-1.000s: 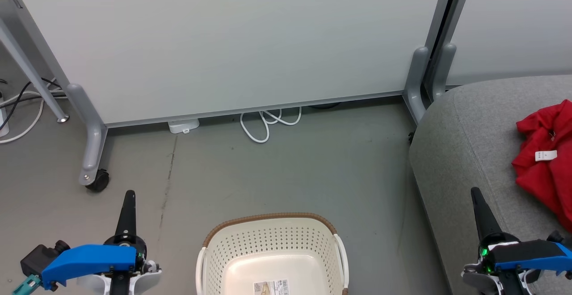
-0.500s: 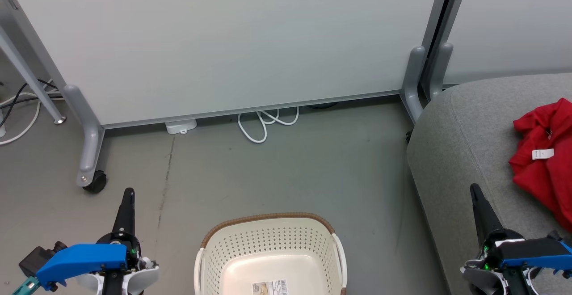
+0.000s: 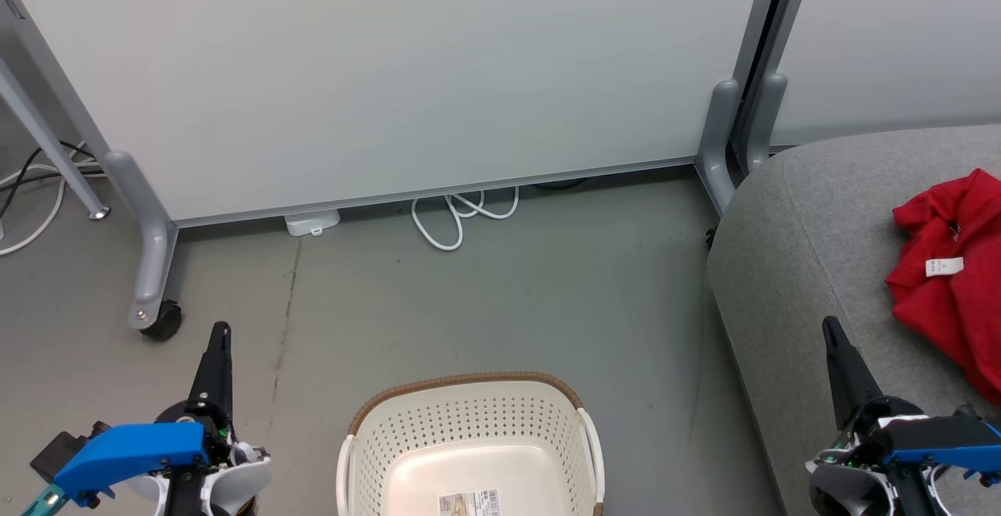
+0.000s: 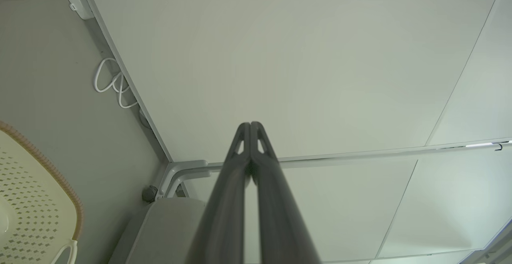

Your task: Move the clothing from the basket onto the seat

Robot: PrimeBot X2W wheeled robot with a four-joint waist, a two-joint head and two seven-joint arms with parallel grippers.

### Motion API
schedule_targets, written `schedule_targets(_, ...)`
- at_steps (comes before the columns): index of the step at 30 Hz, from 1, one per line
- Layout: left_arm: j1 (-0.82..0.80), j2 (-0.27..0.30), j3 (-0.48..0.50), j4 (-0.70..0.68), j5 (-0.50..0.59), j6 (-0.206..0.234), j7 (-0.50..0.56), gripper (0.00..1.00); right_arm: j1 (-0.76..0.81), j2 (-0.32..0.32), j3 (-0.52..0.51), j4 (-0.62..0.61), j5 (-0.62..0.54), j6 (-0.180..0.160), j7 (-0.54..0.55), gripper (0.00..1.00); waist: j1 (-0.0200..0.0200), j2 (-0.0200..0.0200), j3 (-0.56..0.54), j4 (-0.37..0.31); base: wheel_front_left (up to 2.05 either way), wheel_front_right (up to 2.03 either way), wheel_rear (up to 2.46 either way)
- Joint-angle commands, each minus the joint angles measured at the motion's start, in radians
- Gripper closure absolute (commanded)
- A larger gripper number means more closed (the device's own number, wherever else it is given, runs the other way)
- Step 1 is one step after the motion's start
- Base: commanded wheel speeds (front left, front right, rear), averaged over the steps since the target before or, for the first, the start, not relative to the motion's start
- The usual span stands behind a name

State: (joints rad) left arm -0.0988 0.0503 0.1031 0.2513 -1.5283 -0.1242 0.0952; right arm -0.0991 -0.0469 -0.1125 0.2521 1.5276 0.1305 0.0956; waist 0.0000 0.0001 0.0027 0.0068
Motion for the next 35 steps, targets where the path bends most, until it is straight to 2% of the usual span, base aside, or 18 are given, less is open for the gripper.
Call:
schedule_targets(1, -0.012, 0.0, 0.006, -0.007, -0.02, -0.009, 0.006, 1.0, -0.014, -0.006, -0.002, -0.006, 0.02, 0.0, 0.005, 1.0, 0.0, -0.0001, 0.0, -0.001, 0.0, 0.0, 0.0)
schedule_targets(11, -0.015, 0.0, 0.014, -0.008, -0.089, -0.012, 0.023, 1.0, -0.016, -0.006, -0.003, -0.009, 0.09, 0.0, 0.023, 1.0, 0.0, -0.0001, 0.0, -0.007, 0.0, 0.0, 0.0)
schedule_targets(35, -0.015, 0.0, 0.013, -0.008, -0.086, -0.011, 0.023, 1.0, -0.016, -0.006, -0.003, -0.009, 0.086, 0.0, 0.022, 1.0, 0.0, -0.0001, 0.0, -0.007, 0.0, 0.0, 0.0)
